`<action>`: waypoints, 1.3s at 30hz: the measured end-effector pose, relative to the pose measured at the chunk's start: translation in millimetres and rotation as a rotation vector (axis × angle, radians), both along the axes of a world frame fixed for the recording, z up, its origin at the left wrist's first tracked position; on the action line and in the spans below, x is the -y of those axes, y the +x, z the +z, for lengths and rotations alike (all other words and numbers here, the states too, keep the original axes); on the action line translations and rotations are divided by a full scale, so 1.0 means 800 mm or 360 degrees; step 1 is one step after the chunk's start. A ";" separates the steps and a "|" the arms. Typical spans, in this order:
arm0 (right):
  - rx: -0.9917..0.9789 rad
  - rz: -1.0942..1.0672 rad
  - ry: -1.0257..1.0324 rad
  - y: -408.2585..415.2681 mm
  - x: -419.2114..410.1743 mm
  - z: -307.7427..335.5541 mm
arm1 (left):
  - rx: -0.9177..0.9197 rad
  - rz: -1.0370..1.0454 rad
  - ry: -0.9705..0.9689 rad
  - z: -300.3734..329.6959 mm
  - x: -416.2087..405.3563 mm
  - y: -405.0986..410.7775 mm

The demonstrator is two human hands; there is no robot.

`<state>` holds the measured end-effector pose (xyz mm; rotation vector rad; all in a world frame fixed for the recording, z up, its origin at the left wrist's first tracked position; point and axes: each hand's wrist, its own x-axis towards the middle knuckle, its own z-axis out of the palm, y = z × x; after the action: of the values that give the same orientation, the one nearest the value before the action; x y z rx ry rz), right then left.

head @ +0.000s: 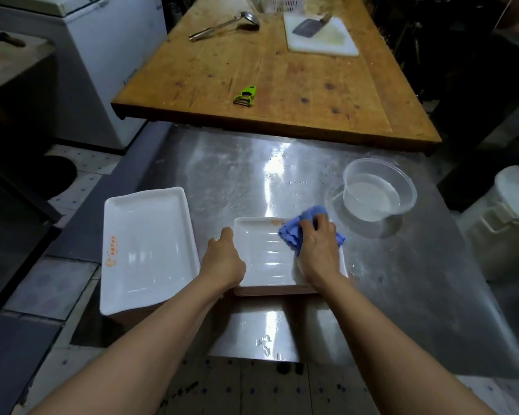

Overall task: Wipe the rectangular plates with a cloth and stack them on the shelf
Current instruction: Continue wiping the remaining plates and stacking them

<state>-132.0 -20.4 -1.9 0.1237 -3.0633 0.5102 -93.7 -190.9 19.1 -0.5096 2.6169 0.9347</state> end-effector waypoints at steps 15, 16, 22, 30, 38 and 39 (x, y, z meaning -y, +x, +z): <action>0.0242 0.0740 -0.0246 -0.001 0.071 0.002 | -0.0027 0.0037 0.0174 0.007 0.005 0.000; 0.0278 0.0767 -0.0235 0.003 0.067 0.002 | -0.0021 0.0046 0.0182 0.007 0.005 -0.001; 0.0347 0.0859 -0.0218 0.036 0.049 0.018 | 0.0093 0.0125 0.0347 0.000 0.015 -0.008; 0.0425 0.0948 -0.0198 0.074 0.028 0.031 | 0.0073 0.0126 0.0376 0.003 0.014 -0.004; 0.0138 0.0739 -0.0167 0.093 -0.012 0.013 | 0.0094 0.0202 0.0240 0.006 0.005 -0.002; 0.0083 0.0664 -0.0169 0.094 -0.021 0.010 | 0.0089 0.0191 0.0196 0.006 0.003 -0.001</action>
<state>-56.5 -3.3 6.5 0.7667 -3.0519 0.6996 -94.9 -193.3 24.0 -0.6571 2.4832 1.0945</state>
